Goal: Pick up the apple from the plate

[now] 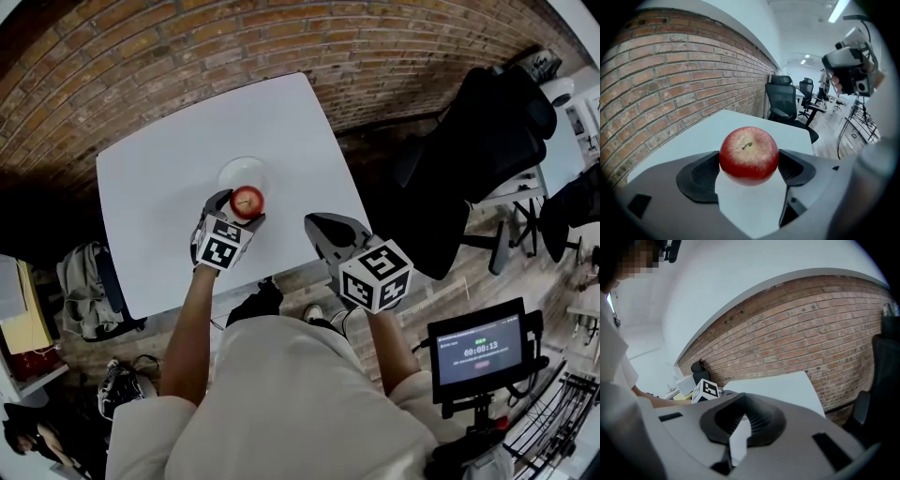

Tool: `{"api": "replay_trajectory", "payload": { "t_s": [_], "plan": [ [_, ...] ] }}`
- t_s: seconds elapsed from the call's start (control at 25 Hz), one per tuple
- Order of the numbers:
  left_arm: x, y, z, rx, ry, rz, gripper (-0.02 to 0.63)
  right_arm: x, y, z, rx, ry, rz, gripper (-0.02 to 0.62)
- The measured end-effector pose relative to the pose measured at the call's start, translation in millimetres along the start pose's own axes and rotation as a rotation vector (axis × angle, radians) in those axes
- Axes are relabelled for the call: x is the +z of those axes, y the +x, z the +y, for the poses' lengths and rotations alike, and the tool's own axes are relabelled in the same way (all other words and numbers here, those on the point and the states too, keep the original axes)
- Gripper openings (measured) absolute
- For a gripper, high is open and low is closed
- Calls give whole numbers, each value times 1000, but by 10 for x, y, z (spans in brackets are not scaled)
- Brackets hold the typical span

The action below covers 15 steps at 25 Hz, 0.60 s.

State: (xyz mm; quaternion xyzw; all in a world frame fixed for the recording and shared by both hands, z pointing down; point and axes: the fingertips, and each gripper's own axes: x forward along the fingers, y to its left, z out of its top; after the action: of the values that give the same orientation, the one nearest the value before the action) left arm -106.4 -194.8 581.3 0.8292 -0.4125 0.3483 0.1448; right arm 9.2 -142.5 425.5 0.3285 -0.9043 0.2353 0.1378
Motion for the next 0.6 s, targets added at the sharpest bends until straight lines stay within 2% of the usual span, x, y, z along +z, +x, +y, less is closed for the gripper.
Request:
{"api": "replay_trajectory", "payload": {
  "t_s": [0.6],
  "plan": [
    [72,-498,-10,93,-16,-74,393,108,-91,255,54,-71,-31,2]
  ]
}}
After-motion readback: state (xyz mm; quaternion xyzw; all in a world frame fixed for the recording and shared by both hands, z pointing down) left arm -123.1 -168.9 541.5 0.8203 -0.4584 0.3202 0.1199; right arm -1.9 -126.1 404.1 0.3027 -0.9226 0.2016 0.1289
